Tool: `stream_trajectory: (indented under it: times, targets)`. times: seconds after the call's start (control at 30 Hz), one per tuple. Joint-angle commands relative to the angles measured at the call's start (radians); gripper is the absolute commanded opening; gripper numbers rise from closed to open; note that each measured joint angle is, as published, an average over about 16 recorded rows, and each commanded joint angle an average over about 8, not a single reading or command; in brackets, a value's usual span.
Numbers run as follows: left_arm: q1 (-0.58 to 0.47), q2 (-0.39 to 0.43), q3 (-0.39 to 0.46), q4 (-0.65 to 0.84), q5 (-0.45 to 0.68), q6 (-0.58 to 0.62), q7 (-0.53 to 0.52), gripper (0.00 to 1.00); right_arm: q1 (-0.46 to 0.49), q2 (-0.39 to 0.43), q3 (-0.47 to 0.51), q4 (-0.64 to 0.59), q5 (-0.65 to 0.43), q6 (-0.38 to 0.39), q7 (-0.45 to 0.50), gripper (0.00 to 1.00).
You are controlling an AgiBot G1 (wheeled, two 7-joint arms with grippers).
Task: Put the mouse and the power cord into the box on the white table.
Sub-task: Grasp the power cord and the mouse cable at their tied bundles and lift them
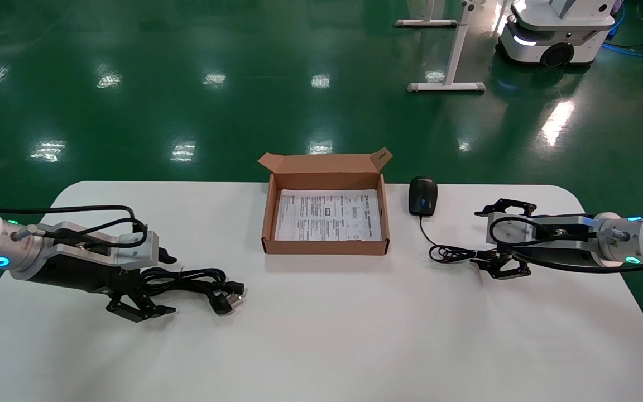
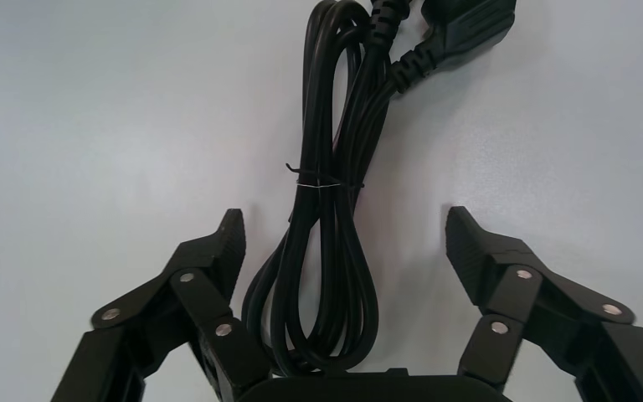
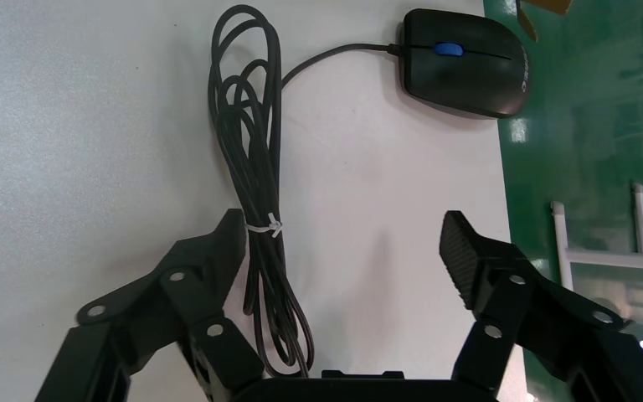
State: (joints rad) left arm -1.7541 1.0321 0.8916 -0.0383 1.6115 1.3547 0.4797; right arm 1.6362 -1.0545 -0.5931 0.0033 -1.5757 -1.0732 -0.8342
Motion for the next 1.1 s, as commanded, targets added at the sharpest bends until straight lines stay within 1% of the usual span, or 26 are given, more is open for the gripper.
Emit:
stream_trajectory:
  times: [0.03, 0.8, 0.97, 1.1]
  targets:
    - [0.001, 0.000, 0.000, -0.002, 0.000, 0.000, -0.001, 0.00, 0.000, 0.000, 0.000, 0.001, 0.000, -0.001, 0.000, 0.00]
    - [0.000, -0.006, -0.002, -0.007, -0.004, 0.001, -0.006, 0.00, -0.002, 0.002, -0.001, 0.005, -0.001, -0.003, 0.000, 0.00]
    - [-0.031, -0.024, -0.009, -0.013, -0.014, 0.016, -0.011, 0.00, 0.011, 0.005, 0.001, 0.011, 0.001, -0.013, 0.002, 0.00]
    - [-0.080, -0.050, -0.021, -0.026, -0.029, 0.049, -0.024, 0.00, 0.047, 0.015, 0.009, 0.030, 0.013, -0.027, 0.002, 0.00]
